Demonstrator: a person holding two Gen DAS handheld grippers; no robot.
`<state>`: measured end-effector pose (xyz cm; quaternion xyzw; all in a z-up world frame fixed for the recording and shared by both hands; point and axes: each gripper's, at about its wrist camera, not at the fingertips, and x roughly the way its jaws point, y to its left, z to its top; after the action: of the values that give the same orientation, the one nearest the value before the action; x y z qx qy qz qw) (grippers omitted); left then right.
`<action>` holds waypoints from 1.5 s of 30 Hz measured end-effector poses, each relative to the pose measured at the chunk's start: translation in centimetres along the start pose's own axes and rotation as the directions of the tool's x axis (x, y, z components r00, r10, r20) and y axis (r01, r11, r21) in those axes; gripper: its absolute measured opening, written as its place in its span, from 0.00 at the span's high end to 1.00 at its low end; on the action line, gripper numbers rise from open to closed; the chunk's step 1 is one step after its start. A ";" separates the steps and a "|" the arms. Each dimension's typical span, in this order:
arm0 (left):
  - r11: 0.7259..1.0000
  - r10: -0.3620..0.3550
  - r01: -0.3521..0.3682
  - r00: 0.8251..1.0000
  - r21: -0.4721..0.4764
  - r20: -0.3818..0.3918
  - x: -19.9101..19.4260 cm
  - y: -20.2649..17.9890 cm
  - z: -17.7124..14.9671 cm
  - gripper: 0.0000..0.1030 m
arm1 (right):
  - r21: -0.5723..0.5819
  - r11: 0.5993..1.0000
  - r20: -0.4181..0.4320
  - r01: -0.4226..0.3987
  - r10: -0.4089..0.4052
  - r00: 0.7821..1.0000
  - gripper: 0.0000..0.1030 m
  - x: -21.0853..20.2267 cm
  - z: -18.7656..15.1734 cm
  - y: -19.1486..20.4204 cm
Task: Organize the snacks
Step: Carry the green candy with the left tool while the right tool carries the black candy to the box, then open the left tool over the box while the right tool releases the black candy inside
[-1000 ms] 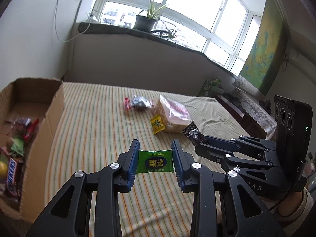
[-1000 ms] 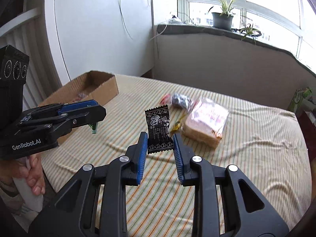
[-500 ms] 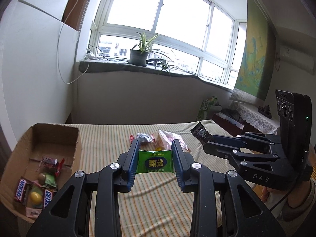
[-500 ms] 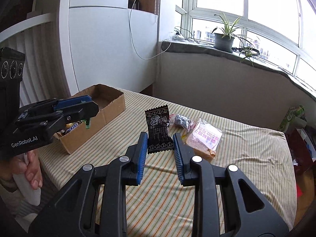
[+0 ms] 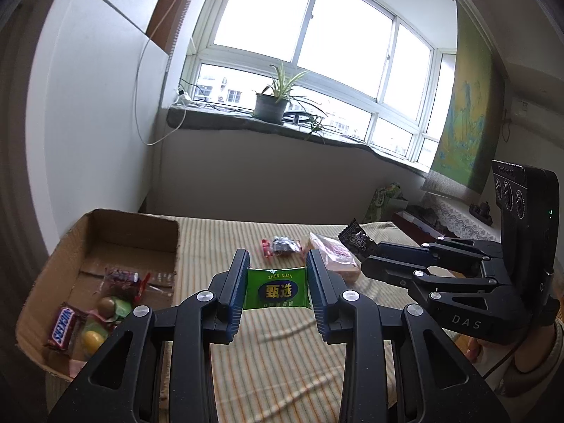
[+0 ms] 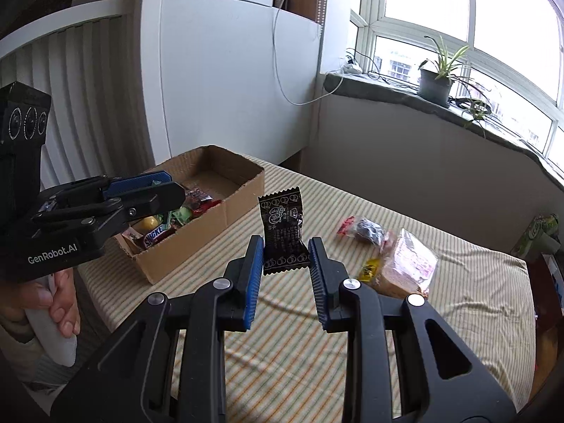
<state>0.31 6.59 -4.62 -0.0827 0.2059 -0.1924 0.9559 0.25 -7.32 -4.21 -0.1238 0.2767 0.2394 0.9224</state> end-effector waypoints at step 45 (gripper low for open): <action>0.918 0.290 -0.298 0.955 -0.264 -0.068 -2.7 14.8 -2.2 0.32 | -0.120 0.961 -0.064 -0.251 0.244 0.968 0.40 12.7 4.8 9.6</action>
<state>2.07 21.01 -9.12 -0.1781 0.2536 -0.0180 0.9506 6.81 7.36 -8.39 -0.1524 0.2965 0.3669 0.8685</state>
